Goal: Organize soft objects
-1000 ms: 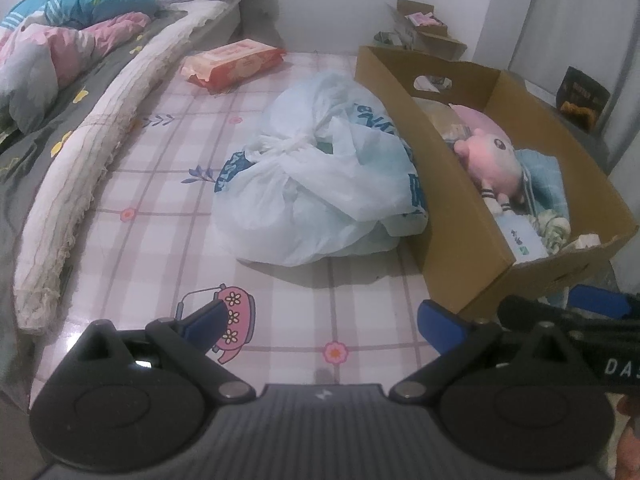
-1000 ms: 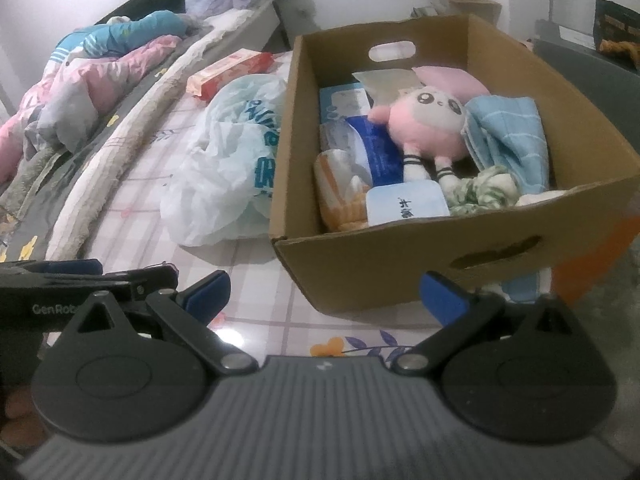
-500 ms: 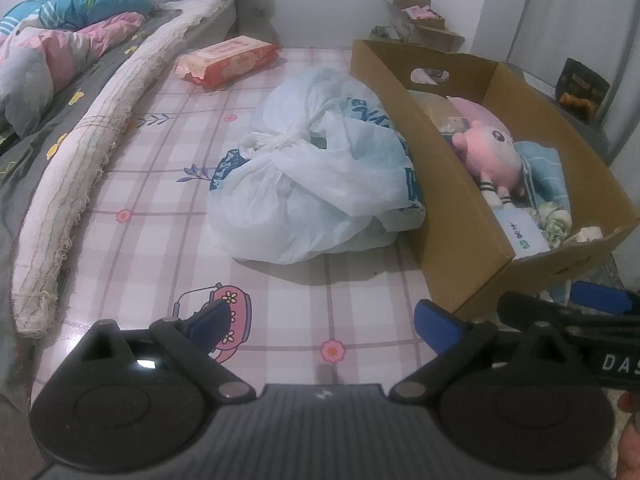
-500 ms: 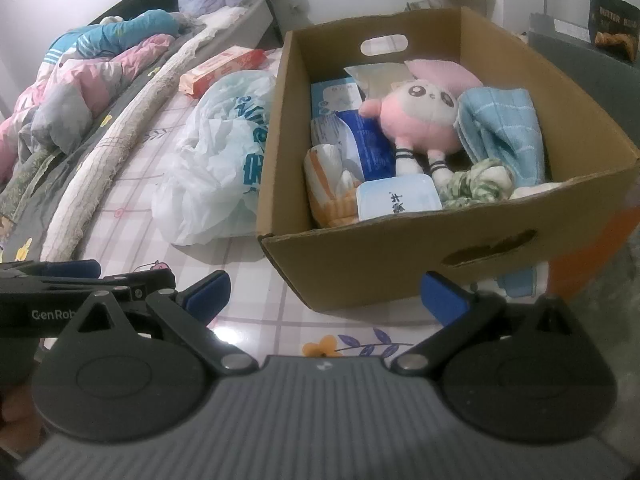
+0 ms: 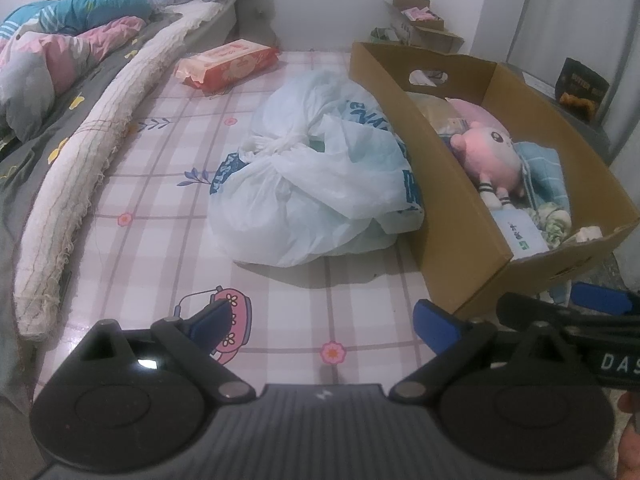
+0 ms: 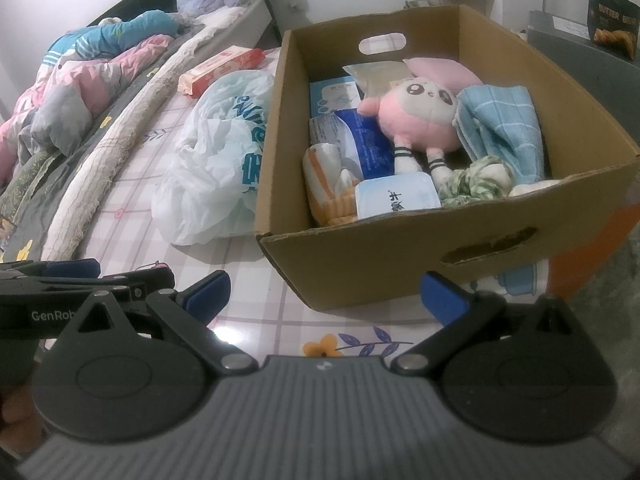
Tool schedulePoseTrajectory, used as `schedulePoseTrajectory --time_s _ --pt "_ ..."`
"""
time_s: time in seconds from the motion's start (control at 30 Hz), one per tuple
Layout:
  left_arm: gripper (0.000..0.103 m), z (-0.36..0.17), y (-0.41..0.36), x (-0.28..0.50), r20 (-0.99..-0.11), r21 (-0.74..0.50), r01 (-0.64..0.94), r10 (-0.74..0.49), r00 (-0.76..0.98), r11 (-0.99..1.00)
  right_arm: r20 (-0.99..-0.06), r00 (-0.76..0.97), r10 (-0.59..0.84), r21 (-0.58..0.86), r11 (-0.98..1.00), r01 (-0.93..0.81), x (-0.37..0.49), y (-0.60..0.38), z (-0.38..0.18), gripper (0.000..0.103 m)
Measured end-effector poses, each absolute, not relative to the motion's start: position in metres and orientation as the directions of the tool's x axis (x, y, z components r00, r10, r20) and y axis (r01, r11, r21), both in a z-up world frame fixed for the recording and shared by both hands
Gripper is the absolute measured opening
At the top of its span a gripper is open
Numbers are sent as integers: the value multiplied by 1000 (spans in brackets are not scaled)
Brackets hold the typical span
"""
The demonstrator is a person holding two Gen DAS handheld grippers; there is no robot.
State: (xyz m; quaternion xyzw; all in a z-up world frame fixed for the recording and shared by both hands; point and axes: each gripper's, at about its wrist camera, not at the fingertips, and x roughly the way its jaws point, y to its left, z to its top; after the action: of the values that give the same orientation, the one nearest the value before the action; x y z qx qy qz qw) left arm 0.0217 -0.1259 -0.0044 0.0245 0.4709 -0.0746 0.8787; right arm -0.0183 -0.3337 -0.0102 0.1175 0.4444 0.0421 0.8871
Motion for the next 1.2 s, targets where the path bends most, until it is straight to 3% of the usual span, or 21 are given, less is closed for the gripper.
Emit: schedulePoseTrajectory --time_s 1.2 --pt "97 -6 -128 22 -835 -27 151 -105 540 988 -783 596 176 246 969 37 -19 -334 -12 102"
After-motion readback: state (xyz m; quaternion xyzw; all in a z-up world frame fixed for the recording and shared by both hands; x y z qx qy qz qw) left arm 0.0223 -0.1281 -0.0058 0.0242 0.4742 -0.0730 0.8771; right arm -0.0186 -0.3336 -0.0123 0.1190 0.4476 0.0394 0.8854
